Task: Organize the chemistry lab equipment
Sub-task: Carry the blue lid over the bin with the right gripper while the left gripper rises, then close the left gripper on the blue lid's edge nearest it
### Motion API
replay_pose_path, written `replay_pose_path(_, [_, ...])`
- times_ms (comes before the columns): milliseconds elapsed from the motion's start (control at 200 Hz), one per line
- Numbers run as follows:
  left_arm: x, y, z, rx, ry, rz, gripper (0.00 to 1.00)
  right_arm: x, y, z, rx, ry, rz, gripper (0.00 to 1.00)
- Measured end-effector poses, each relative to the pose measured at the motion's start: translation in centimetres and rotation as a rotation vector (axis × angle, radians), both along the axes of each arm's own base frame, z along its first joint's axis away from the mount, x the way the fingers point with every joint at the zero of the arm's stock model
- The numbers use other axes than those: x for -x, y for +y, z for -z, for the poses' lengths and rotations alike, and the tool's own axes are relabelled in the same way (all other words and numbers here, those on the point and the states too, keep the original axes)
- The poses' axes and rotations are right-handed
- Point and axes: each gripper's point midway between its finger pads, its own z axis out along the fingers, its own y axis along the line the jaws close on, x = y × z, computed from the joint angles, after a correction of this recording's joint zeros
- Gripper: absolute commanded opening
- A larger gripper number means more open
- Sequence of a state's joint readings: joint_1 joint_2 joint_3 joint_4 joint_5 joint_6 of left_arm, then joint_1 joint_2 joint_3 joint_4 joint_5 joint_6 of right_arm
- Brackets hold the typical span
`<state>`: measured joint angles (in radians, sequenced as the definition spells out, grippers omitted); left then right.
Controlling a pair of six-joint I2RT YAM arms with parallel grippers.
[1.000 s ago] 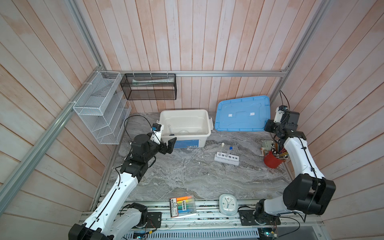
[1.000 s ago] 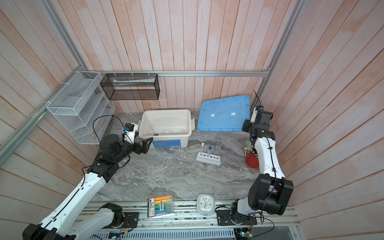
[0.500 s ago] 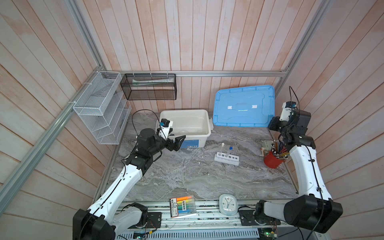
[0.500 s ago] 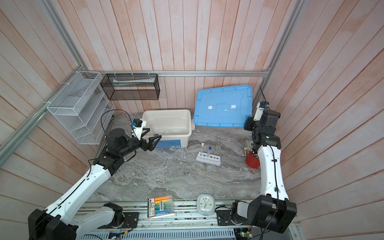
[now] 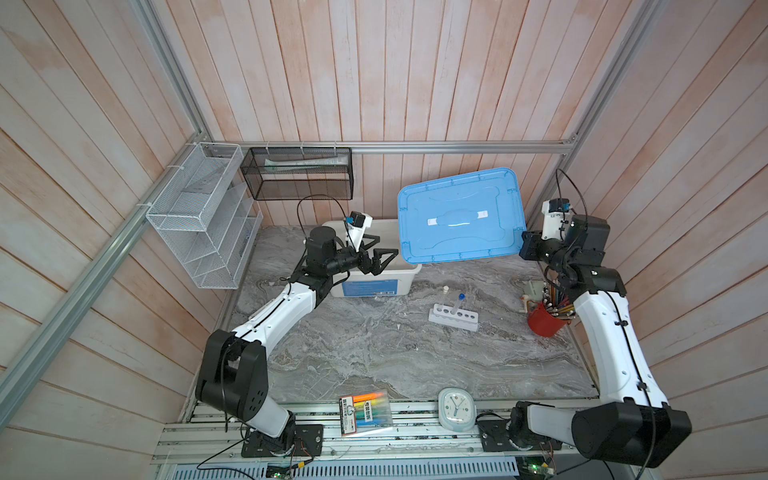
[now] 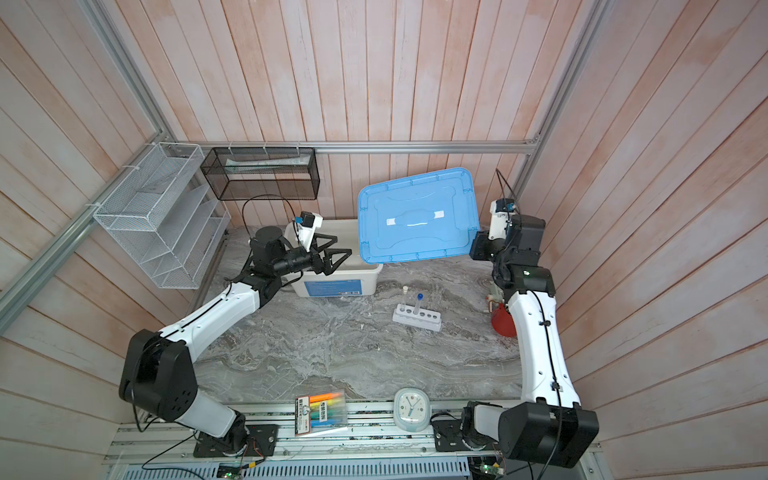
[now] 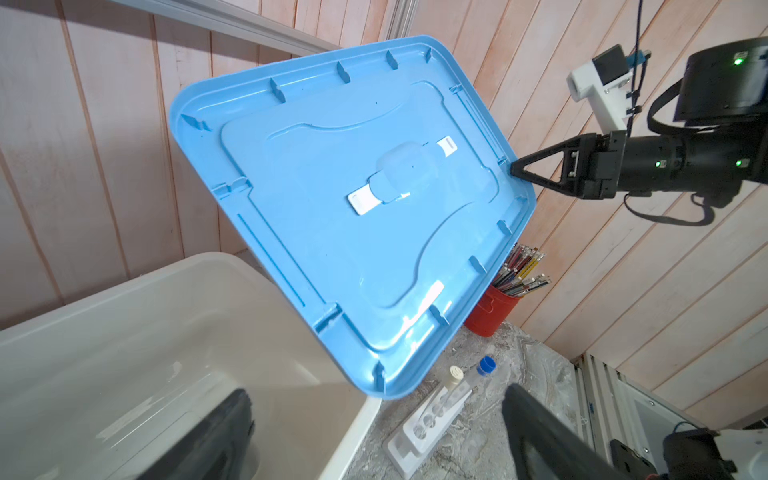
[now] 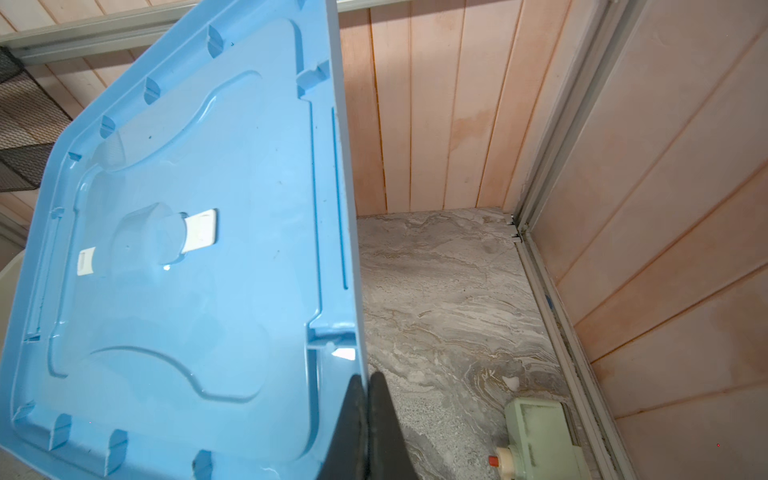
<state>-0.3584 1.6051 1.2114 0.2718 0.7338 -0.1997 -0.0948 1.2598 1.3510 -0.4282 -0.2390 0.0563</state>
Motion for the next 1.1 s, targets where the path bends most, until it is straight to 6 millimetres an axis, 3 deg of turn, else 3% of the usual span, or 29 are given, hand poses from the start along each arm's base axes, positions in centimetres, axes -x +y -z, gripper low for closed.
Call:
replay_pose_path(195, [-2.9, -1.1, -0.3, 0.022, 0.002, 0.021, 0.94, 0.2, 1.0, -1.1, 0.006, -0.012, -0.031, 0.00])
replay_pose_path(470, [-5.1, -1.1, 0.6, 0.084, 0.066, 0.061, 0.91, 0.5, 1.6, -1.7, -0.003, -0.024, -0.059, 0.00])
replay_pose_path(675, [-4.9, -1.9, 1.4, 0.115, 0.117, 0.113, 0.85, 0.6, 1.8, -1.7, -0.008, -0.025, -0.071, 0.00])
replay_pose_path(1100, [-2.8, -3.6, -0.6, 0.161, 0.098, 0.221, 0.74, 0.4, 3.3, -1.9, -0.012, -0.042, -0.114, 0.00])
